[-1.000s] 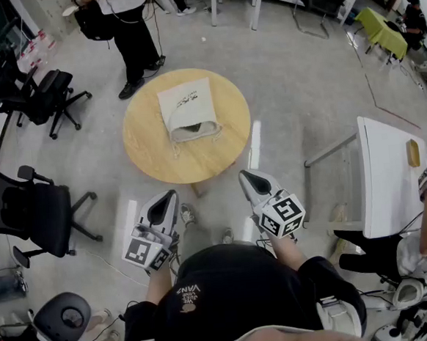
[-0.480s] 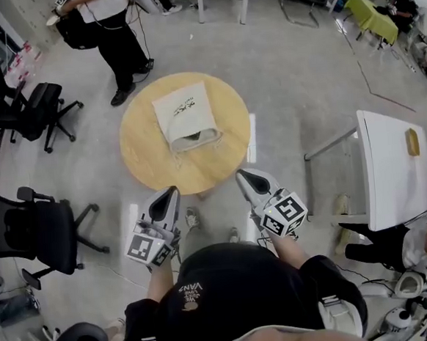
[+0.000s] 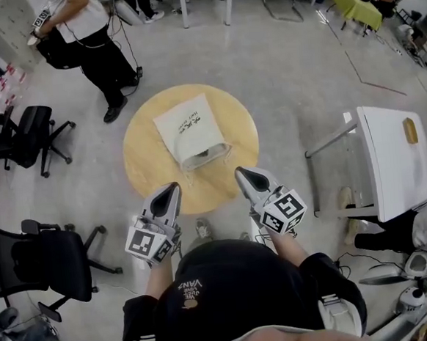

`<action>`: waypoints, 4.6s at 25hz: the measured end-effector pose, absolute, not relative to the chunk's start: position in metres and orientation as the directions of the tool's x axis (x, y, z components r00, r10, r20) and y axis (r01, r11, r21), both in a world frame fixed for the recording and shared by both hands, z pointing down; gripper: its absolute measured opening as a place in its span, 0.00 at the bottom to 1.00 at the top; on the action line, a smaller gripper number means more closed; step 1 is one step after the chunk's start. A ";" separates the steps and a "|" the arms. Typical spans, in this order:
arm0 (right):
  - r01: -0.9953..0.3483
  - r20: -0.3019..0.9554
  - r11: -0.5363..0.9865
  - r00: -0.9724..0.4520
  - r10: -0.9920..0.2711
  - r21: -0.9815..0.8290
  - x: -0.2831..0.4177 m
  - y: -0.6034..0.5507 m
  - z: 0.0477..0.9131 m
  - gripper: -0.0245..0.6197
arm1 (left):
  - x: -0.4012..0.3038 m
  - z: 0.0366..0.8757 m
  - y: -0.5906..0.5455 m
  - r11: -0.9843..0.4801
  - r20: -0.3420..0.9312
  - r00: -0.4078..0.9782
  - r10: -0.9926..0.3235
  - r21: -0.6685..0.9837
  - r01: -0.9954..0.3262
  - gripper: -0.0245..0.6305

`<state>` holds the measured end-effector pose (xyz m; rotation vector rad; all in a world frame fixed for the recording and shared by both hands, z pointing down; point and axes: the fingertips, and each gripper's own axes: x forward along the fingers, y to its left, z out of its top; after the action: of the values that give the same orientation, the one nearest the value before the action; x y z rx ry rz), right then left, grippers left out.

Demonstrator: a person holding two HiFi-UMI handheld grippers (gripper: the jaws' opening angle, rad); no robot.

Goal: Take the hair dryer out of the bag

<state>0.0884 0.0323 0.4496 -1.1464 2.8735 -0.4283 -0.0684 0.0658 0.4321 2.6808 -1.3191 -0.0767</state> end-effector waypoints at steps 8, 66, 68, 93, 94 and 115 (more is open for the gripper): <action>-0.735 0.095 0.620 -0.663 -0.743 -0.274 0.045 0.009 0.459 0.04 | -0.112 0.447 0.027 -0.679 0.043 0.691 -0.721 0.153 -0.718 0.04; -0.722 0.272 0.633 -0.692 -0.669 -0.279 0.049 -0.077 0.533 0.04 | -0.062 0.667 -0.080 -0.788 0.646 0.525 -0.554 -0.202 -0.582 0.33; -0.714 0.278 0.643 -0.701 -0.657 -0.278 0.047 -0.077 0.536 0.04 | -0.061 0.671 -0.082 -0.793 0.662 0.513 -0.546 -0.212 -0.571 0.33; -0.599 0.464 0.780 -0.751 -0.470 -0.179 0.007 -0.081 0.621 0.04 | -0.064 0.663 -0.106 -0.758 0.651 0.540 -0.533 -0.084 -0.646 0.10; -0.594 0.475 0.786 -0.749 -0.462 -0.172 0.005 -0.082 0.625 0.04 | -0.065 0.660 -0.108 -0.752 0.647 0.543 -0.535 -0.071 -0.655 0.10; -0.458 0.620 0.889 -0.698 -0.359 -0.001 -0.040 -0.101 0.657 0.32 | -0.070 0.633 -0.130 -0.678 0.633 0.537 -0.557 0.027 -0.734 0.09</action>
<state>-0.0396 -0.1006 0.6570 -0.8885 3.6715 -0.3104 -0.0697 -0.1303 0.6325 2.4888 -1.0748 0.8727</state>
